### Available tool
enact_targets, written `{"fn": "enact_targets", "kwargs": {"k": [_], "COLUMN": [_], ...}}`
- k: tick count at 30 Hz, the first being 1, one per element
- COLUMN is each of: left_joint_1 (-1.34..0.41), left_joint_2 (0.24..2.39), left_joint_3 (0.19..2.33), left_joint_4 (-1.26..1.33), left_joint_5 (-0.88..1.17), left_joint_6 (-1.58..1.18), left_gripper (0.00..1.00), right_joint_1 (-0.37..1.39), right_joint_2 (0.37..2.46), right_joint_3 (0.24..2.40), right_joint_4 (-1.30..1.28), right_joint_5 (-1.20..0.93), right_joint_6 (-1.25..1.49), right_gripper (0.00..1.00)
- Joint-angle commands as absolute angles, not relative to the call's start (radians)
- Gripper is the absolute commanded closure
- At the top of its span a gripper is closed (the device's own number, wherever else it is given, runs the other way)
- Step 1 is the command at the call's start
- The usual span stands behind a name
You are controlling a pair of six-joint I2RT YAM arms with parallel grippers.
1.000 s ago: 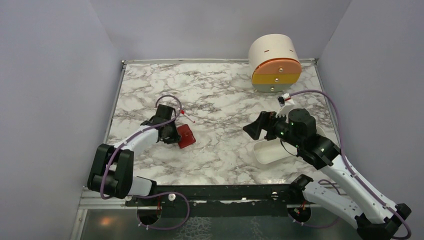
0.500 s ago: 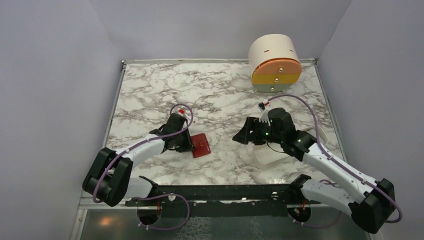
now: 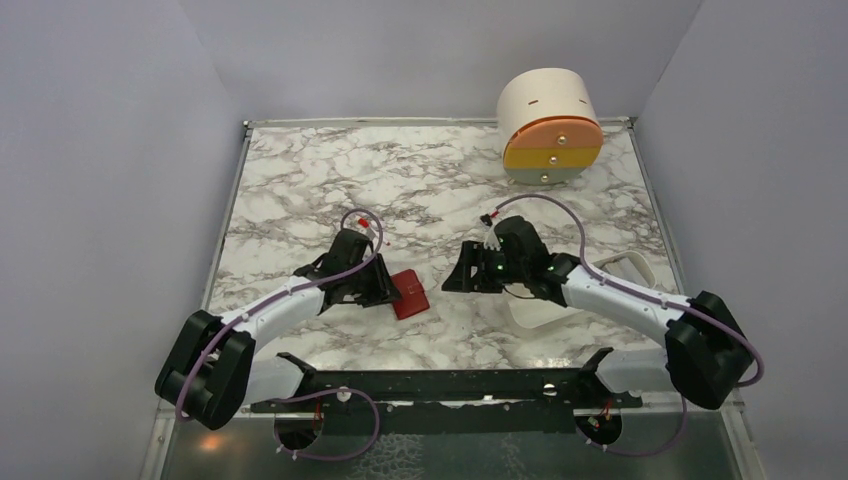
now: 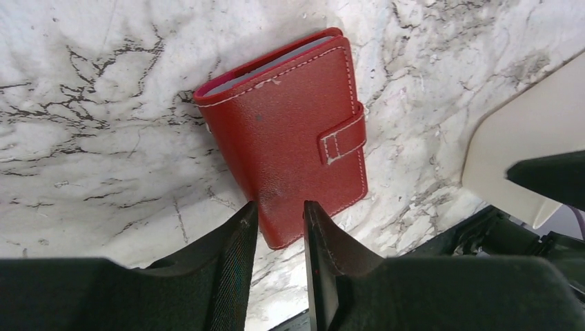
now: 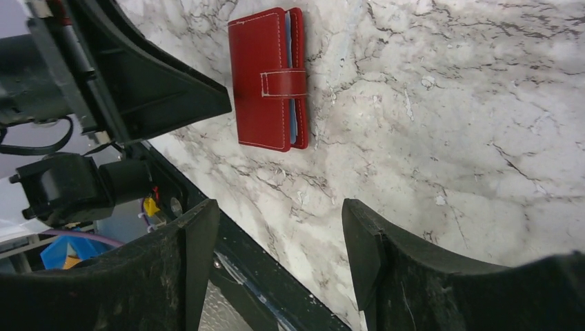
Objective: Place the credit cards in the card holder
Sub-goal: Move the card holder to the center of the board, then turn over the card holder at the center of the board.
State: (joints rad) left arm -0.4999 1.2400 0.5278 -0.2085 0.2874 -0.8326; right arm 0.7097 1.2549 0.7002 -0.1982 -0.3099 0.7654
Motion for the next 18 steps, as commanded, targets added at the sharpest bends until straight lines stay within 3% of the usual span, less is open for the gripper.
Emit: {"fn": "enact_targets", "kwargs": {"k": [1, 18], "left_joint_1": [-0.504, -0.494], "left_joint_2": [1.198, 1.252], "left_joint_3": [0.557, 0.526], "left_joint_4": [-0.241, -0.214], "left_joint_5": [0.251, 0.269], "left_joint_6": [-0.829, -0.817], "left_gripper": [0.66, 0.80], "right_joint_1": [0.742, 0.812], "right_joint_2": [1.334, 1.646], "right_joint_3": [0.731, 0.811], "right_joint_4": [-0.084, 0.096], "right_joint_5": [-0.325, -0.377], "right_joint_6": [0.792, 0.813], "right_gripper": [0.34, 0.37]}}
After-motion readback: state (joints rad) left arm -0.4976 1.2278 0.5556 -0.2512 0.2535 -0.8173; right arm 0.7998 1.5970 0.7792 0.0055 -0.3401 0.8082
